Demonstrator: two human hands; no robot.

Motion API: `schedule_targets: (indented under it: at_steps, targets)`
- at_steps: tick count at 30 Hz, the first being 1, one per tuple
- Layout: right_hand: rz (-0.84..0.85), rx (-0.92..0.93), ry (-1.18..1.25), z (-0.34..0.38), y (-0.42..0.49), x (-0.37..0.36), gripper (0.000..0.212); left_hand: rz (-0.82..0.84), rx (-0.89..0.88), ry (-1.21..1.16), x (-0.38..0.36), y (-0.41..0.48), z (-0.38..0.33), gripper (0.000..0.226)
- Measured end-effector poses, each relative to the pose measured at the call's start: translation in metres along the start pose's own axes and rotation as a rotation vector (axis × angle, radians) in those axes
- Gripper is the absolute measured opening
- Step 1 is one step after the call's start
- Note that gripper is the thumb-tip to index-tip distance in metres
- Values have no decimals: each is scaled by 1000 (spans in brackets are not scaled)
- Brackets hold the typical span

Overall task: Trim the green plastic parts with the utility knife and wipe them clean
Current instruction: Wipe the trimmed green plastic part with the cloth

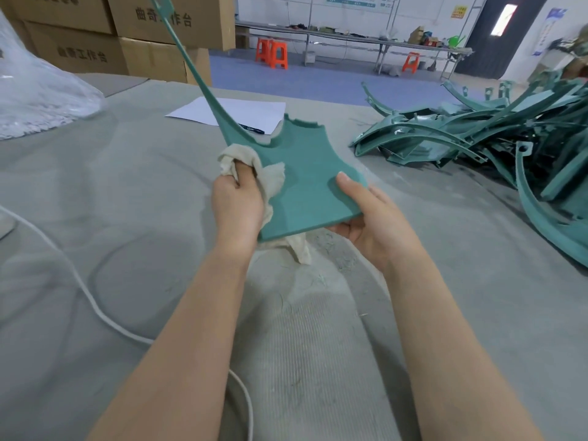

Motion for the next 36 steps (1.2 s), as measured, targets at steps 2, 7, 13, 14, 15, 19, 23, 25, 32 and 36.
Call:
schedule_targets:
  at_steps: [2, 7, 13, 14, 15, 19, 23, 25, 32, 36]
  targets:
    - [100, -55, -28, 1, -3, 3, 13, 6, -21, 70, 3, 5, 0, 43]
    - [86, -49, -193, -1, -2, 6, 10, -33, -143, 198, 5, 2, -5, 37]
    - [-79, 167, -260, 4, 1, -2, 9, -301, -331, -148, 15, -9, -29, 25]
    - [-70, 181, -263, 4, 0, -4, 10, -327, -359, -189, 18, -9, -33, 24]
    - [-49, 187, -261, 4, -1, -6, 11, -360, -350, -234, 21, -7, -35, 24]
    - [33, 183, -288, 9, -4, -5, 15, -343, -25, -428, 36, 21, -26, 33]
    - [-71, 220, -200, 23, -5, 14, 15, -40, 198, -90, 30, 29, -10, 24]
    - [-212, 216, -129, 27, -4, 27, 14, -24, 152, -32, 26, 23, -6, 19]
    - [-386, 277, -621, 8, 6, 13, 5, 67, -219, -419, 4, -4, -41, 4]
    - [-206, 211, -375, -12, 5, -20, 16, 299, -363, -43, -33, -42, -38, 14]
Point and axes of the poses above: each hand's wrist, its own y-axis towards the middle knuckle, its own x-axis out of the back of the hand, z = x × y, the point moved 4 cm from there along y, towards the middle knuckle, and after that the axes turned 3 degrees about -z, right-handed, at the moved point
